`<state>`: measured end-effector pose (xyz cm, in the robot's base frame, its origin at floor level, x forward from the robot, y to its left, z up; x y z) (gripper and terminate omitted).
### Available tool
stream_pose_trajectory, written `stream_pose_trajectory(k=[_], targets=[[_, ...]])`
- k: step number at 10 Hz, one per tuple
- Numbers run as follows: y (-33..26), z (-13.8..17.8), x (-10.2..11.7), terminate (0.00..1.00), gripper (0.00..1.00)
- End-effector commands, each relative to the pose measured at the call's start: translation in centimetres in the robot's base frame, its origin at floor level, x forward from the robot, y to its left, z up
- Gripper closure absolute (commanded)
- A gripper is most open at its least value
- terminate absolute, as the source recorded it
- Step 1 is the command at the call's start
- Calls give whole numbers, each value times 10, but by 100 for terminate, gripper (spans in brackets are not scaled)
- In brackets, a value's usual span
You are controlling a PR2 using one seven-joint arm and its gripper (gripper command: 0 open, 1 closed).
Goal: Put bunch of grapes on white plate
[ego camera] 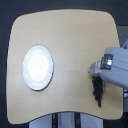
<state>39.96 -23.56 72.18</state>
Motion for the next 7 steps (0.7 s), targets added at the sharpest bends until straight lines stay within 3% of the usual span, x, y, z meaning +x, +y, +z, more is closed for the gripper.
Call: stream_pose_trajectory(k=[1, 7], targets=[[9, 12, -3, 0, 100], [12, 11, 5, 0, 100]])
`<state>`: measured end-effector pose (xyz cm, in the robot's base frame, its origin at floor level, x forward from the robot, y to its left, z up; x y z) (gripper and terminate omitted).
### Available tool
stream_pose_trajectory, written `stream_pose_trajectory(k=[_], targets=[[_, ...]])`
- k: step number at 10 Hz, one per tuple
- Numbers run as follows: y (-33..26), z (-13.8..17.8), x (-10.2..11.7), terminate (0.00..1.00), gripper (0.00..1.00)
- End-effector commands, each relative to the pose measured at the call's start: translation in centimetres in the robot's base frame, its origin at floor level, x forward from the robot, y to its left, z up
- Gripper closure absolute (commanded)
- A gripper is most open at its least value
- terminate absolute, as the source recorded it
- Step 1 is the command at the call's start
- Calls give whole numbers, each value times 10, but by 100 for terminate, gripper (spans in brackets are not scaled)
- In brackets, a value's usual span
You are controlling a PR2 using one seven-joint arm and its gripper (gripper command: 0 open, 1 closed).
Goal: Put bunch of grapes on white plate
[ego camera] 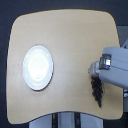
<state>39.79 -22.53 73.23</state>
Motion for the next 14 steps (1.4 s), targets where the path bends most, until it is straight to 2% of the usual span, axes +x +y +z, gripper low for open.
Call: stream_pose_trajectory(k=[1, 7, 10, 12, 14], targets=[[0, -1, 8, 0, 100], [0, 1, 18, 0, 100], [-4, 14, 26, 0, 100], [4, 37, 38, 0, 100], [29, 90, 52, 0, 100]])
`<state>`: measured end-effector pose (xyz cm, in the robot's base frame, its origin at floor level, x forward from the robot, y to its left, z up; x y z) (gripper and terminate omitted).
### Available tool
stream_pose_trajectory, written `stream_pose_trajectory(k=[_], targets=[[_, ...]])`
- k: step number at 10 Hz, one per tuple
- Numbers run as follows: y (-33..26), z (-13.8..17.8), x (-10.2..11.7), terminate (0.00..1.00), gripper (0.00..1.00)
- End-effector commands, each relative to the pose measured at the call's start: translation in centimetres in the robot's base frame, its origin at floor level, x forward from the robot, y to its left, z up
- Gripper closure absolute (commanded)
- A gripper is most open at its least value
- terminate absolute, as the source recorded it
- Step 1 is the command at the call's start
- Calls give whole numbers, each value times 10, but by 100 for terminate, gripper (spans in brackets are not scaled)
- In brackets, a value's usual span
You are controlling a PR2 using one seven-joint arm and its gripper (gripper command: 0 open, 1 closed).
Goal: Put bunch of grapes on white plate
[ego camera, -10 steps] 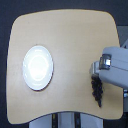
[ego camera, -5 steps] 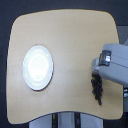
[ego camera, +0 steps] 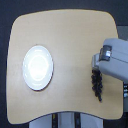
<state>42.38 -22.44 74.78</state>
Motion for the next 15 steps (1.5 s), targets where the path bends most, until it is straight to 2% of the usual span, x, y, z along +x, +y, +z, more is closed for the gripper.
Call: stream_pose_trajectory(k=[1, 4, 7, 12, 15], targets=[[35, 90, 28, 0, 100], [65, 132, 39, 0, 100], [96, 155, 49, 0, 100], [223, 136, 52, 0, 100], [285, 108, 40, 0, 100]])
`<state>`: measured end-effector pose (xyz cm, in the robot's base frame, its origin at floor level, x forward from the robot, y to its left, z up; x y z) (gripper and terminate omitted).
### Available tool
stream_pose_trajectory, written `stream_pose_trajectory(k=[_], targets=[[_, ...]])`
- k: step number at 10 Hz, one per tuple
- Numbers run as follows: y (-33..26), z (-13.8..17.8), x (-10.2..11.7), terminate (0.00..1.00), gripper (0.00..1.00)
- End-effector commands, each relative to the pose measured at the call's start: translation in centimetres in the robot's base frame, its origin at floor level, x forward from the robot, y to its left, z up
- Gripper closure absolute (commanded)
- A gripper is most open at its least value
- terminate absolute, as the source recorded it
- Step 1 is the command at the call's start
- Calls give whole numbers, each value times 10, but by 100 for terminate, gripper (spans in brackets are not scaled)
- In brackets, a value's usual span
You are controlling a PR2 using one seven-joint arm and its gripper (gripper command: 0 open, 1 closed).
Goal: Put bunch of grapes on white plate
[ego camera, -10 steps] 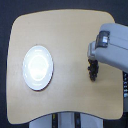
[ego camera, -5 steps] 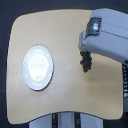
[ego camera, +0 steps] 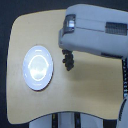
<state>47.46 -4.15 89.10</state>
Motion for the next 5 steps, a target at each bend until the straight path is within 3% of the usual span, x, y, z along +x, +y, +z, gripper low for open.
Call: stream_pose_trajectory(k=[1, 5], targets=[[117, -42, -18, 0, 100], [152, -64, -38, 0, 100]])
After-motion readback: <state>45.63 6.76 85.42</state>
